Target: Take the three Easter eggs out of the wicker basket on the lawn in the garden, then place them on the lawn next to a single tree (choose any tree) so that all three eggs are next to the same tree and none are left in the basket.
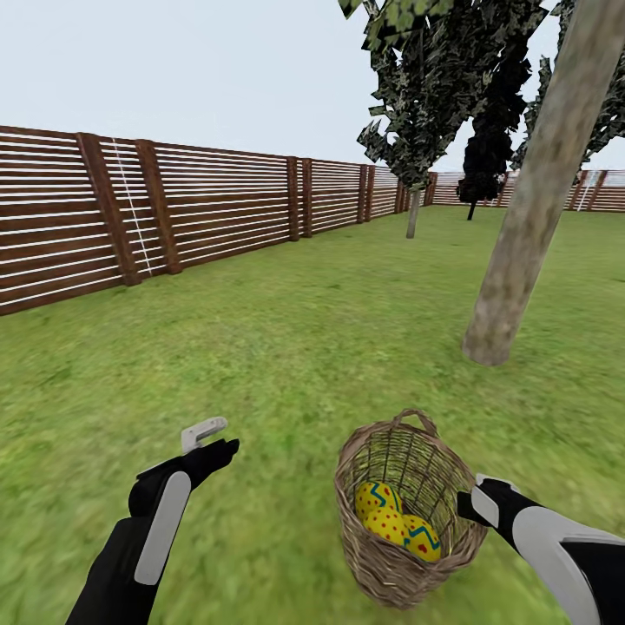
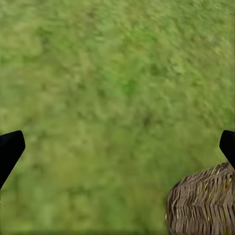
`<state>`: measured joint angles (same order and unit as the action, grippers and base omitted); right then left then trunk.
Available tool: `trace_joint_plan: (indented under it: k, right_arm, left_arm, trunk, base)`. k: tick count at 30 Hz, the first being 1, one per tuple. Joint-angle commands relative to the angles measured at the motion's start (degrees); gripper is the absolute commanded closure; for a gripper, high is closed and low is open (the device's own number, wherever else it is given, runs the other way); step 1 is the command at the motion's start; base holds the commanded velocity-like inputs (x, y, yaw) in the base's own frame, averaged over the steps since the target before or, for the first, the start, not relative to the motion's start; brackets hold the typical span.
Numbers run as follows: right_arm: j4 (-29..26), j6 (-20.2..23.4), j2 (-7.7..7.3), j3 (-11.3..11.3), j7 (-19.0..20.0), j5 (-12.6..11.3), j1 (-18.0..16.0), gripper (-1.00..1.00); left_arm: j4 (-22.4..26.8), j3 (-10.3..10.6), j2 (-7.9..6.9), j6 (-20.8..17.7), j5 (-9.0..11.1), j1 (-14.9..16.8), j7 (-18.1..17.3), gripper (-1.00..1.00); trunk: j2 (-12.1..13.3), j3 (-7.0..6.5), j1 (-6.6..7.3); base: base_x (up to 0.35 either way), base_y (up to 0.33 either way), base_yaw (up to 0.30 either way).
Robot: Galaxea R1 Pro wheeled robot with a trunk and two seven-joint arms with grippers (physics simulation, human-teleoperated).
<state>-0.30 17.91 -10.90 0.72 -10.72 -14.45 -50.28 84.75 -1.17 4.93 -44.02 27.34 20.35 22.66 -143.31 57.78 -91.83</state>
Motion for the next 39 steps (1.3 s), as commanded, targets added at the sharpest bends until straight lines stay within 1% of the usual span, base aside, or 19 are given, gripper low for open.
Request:
trace_joint_plan:
  k: [1, 11, 12, 19, 25, 38, 39]
  right_arm:
    - [-0.05, 0.11, 0.00, -0.19, -0.09, -0.76, 0.01, 1.00]
    - [-0.05, 0.11, 0.00, -0.19, -0.09, -0.76, 0.01, 1.00]
    - [-0.05, 0.11, 0.00, -0.19, -0.09, -0.74, 0.01, 1.00]
    - [-0.05, 0.11, 0.00, -0.19, -0.09, -0.67, 0.01, 1.00]
    - [-0.05, 0.06, 0.00, -0.19, -0.09, -0.72, 0.01, 1.00]
    - [-0.09, -0.33, 0.18, -0.26, -0.18, -1.09, 0.01, 1.00]
    - [-0.06, -0.33, 0.18, -0.27, -0.18, -1.10, 0.01, 1.00]
  left_arm:
    - [0.06, -0.07, 0.05, -0.19, 0.62, 0.04, 0.46, -1.00]
    - [0.06, -0.07, -0.01, -0.10, 0.69, 0.04, 0.46, -1.00]
    - [0.06, -0.07, -0.28, -0.09, 0.69, 0.04, 0.46, -1.00]
    - [0.06, -0.07, -0.43, -0.06, 0.69, 0.04, 0.46, -1.00]
    - [0.06, -0.10, -0.45, -0.09, 0.69, 0.04, 0.46, -1.00]
    - [0.06, -0.20, -0.48, -0.10, 0.69, 0.04, 0.46, -1.00]
    - [0.06, -1.23, -0.61, -0.10, 0.69, 0.04, 0.46, -1.00]
  trunk:
    - [-0.01, 0.07, 0.00]
    - [-0.01, 0.07, 0.00]
    - [-0.01, 0.07, 0.00]
    - [-0.01, 0.07, 0.00]
    - [0.07, -1.26, 0.15]
    - [5.28, -3.60, 3.01]
    - [5.28, -3.60, 3.01]
  base:
    - [0.000, 0.000, 0.000]
    - [0.000, 0.000, 0.000]
    - [0.000, 0.000, 0.000]
    - [0.000, 0.000, 0.000]
    - [0.000, 0.000, 0.000]
    - [0.000, 0.000, 0.000]
    - [0.000, 0.000, 0.000]
